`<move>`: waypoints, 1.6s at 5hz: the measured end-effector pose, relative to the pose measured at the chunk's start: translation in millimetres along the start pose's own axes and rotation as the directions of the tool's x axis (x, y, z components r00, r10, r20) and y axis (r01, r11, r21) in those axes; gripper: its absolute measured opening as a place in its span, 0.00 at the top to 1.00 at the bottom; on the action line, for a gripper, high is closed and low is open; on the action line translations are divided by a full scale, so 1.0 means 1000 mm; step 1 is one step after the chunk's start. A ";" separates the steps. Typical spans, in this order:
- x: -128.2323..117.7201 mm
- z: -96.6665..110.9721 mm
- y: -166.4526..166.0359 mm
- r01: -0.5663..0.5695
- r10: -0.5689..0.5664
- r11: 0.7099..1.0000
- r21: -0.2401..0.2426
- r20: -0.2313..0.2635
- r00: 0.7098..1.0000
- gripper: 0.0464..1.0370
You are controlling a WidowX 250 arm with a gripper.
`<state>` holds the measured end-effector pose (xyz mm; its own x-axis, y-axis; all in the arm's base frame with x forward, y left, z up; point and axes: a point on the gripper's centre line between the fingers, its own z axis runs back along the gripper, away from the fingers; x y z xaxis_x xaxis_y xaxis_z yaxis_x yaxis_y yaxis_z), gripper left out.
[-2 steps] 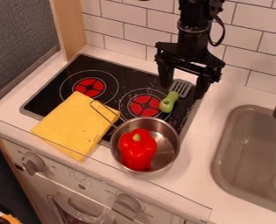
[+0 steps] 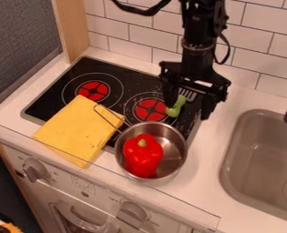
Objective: Put the red object to the bottom left of the stove
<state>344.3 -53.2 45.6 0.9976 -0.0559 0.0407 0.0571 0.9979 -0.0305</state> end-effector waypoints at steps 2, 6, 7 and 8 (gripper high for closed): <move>-0.017 0.022 0.001 0.002 -0.001 1.000 -0.028 0.041 0.999 0.04; -0.113 0.039 -0.010 0.162 -0.162 0.987 -0.015 -0.017 0.987 0.04; -0.121 0.039 -0.005 0.169 -0.169 0.986 -0.007 -0.007 0.986 0.04; -0.121 0.039 -0.002 0.164 -0.164 0.986 0.019 -0.008 0.986 0.04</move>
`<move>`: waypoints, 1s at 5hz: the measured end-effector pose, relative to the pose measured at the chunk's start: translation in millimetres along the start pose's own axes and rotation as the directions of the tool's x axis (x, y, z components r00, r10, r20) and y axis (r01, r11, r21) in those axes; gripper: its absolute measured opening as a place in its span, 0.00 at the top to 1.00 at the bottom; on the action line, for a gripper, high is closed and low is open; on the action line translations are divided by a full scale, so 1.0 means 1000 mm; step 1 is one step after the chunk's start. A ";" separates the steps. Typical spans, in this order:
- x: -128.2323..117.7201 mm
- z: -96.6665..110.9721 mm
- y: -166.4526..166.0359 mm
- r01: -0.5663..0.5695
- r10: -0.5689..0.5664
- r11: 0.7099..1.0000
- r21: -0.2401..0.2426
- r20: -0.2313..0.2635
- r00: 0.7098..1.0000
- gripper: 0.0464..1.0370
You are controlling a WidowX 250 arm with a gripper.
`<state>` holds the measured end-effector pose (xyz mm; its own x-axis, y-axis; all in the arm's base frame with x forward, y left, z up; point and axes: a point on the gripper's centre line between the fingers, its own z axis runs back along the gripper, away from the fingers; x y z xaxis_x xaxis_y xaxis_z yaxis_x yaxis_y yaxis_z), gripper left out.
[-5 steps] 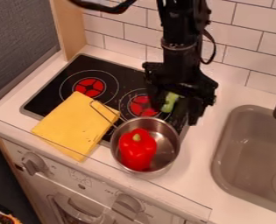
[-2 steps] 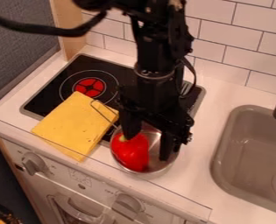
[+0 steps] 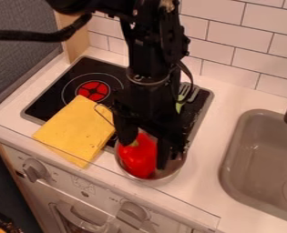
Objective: Put the red object to the bottom left of the stove
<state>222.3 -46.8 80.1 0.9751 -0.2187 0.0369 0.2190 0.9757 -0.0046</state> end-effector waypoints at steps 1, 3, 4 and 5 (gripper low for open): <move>0.004 0.002 0.006 -0.007 0.006 1.000 0.019 0.027 1.000 0.04; 0.015 -0.013 0.021 -0.047 0.047 0.998 0.052 0.011 0.999 0.04; 0.017 -0.019 0.021 -0.050 0.051 0.997 0.054 -0.003 0.999 0.11; 0.020 -0.022 0.020 -0.056 0.056 0.997 0.043 -0.004 0.998 0.40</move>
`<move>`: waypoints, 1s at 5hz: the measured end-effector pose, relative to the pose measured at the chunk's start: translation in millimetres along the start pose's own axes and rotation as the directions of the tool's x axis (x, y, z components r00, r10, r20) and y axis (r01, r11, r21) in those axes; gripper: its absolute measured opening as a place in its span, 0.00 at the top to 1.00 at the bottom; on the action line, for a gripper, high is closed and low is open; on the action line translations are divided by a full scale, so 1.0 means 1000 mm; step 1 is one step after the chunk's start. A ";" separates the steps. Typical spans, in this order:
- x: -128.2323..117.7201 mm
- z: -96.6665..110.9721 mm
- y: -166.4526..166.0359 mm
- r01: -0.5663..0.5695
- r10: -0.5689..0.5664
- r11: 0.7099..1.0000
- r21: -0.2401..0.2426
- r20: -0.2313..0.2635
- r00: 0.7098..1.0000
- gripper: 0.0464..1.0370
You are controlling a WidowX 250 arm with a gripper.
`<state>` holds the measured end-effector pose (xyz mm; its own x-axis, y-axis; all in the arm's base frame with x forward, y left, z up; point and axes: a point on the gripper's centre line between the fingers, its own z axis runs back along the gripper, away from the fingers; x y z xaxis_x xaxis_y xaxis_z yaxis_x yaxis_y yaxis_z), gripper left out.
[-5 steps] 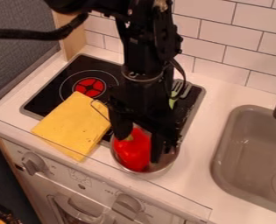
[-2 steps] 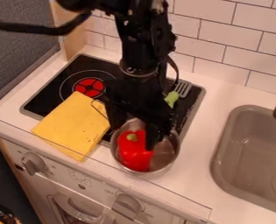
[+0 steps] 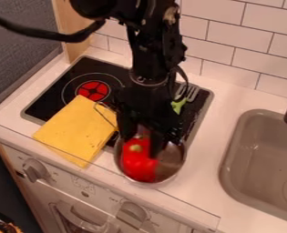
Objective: Put the red object to the bottom left of the stove
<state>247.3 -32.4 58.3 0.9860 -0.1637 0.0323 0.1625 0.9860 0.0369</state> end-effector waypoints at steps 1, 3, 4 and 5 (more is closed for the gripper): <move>0.002 0.001 -0.001 0.006 -0.006 1.000 -0.010 0.012 1.000 0.68; 0.003 0.003 -0.003 0.015 -0.015 1.000 -0.021 0.026 1.000 0.95; 0.001 0.011 -0.004 0.017 -0.016 1.000 -0.025 0.048 0.999 0.81; -0.001 0.015 -0.003 0.028 -0.026 0.999 -0.024 0.065 0.998 0.52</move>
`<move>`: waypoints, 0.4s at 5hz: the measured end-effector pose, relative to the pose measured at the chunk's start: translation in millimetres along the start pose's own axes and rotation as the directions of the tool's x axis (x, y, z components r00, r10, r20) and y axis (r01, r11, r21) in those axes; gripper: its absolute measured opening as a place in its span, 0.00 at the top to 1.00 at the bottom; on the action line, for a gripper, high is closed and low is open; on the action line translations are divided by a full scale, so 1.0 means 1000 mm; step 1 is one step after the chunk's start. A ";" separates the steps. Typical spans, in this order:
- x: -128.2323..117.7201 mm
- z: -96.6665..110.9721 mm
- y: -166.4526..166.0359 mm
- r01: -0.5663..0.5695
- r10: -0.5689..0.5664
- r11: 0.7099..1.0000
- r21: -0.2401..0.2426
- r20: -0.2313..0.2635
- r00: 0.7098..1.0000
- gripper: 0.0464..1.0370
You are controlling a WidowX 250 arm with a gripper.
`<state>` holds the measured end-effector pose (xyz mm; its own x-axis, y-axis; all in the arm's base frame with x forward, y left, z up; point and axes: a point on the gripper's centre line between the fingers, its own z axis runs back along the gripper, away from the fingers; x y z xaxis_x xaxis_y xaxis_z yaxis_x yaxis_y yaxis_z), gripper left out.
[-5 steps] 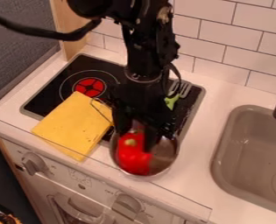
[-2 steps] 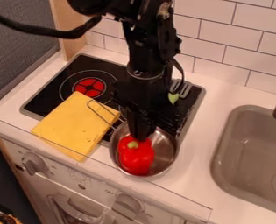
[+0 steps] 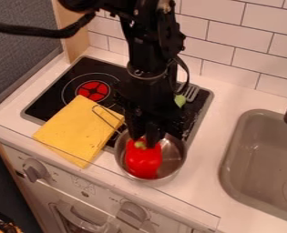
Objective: Put the red object to the bottom left of the stove
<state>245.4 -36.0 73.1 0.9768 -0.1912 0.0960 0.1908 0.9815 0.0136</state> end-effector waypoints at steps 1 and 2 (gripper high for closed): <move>-0.002 0.001 0.001 0.001 -0.001 1.000 0.007 0.001 1.000 0.20; -0.002 0.000 0.002 -0.003 0.003 1.000 0.013 -0.002 1.000 0.02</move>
<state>243.4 -33.6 72.9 0.9777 -0.1879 0.0942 0.1862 0.9822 0.0265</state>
